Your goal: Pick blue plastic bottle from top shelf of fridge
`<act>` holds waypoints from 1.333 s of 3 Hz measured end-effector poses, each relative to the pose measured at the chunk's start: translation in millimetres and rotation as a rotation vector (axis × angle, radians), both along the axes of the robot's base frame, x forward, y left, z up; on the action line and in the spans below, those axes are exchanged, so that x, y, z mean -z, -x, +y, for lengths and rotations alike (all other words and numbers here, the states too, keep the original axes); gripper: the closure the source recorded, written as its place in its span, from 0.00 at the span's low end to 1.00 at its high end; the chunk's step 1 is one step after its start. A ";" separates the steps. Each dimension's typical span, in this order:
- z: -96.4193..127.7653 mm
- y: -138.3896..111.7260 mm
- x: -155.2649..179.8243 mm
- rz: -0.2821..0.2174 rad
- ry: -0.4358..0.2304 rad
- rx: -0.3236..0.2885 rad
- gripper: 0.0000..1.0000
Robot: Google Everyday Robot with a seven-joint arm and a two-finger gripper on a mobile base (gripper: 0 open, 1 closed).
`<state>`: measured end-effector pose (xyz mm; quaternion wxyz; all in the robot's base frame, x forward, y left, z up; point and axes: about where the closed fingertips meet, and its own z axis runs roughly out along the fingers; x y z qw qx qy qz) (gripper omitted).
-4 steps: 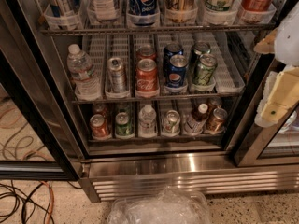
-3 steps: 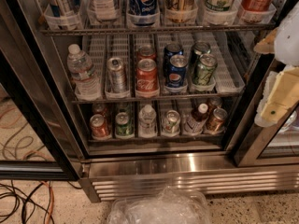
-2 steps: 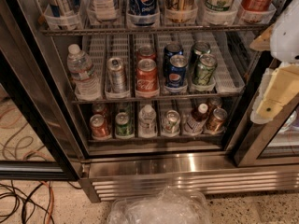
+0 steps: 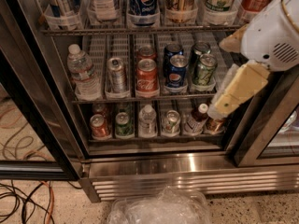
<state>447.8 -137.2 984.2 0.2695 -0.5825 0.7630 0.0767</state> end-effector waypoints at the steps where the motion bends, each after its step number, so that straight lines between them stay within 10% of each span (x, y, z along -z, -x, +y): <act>1: 39.7 7.8 -11.6 0.000 -0.190 0.010 0.00; 4: 117.2 17.1 -24.5 0.079 -0.302 -0.045 0.00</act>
Offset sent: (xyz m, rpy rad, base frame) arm -0.0051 0.0300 0.0051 0.1488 0.0026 -0.0136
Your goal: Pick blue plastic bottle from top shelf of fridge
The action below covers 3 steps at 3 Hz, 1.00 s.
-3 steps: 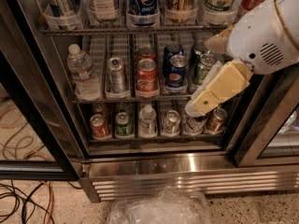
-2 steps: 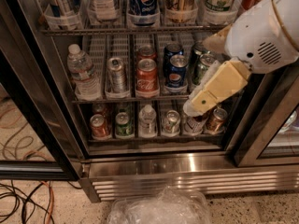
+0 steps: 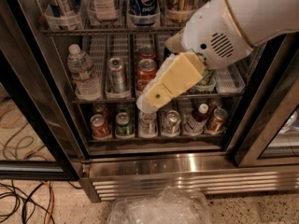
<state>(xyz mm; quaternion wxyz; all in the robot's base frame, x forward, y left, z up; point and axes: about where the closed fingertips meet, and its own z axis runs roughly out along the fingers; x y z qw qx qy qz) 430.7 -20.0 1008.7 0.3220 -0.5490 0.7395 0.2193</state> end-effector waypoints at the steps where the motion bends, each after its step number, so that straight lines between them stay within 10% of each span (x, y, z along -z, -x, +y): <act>1: 37.9 14.5 -2.3 0.075 -0.108 0.029 0.00; 3: 51.7 32.9 -3.4 0.142 -0.182 0.122 0.00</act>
Offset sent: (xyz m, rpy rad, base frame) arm -0.0454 0.0600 -0.0047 0.2622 0.2308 -0.2276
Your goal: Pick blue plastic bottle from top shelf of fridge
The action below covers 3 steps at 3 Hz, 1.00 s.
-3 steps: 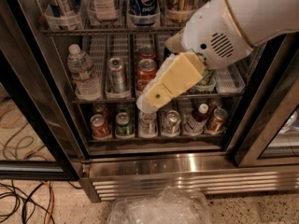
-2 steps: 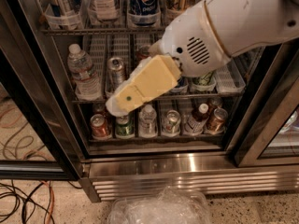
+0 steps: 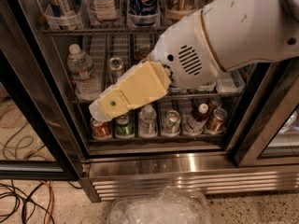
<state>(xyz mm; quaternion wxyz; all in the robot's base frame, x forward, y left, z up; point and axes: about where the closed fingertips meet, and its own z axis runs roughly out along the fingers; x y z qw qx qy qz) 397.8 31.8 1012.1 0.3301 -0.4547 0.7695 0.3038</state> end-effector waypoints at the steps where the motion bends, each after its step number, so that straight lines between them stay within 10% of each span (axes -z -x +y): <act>1: 25.2 4.8 -3.2 -0.021 -0.023 -0.030 0.00; 3: 96.7 13.5 -28.6 -0.156 -0.115 0.082 0.00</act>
Offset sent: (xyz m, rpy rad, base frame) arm 0.0013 0.0992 0.0073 0.2341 -0.0941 -0.0186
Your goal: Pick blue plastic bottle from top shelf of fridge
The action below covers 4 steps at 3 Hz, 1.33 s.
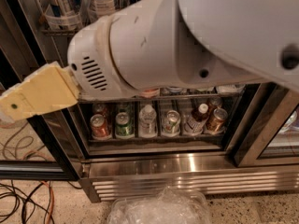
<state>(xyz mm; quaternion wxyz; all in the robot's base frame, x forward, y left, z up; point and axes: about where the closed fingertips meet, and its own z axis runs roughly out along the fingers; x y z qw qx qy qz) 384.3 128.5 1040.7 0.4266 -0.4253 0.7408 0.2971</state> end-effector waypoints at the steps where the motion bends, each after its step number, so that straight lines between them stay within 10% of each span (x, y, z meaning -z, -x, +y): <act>1: 0.0 0.0 0.0 0.000 0.000 0.000 0.00; 3: -3.1 -14.0 5.2 0.008 -0.046 0.082 0.00; 4: -20.3 -46.0 40.2 0.079 -0.118 0.266 0.00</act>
Offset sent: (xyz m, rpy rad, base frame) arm 0.0262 0.0030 -0.0234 0.0520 0.0385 -0.1241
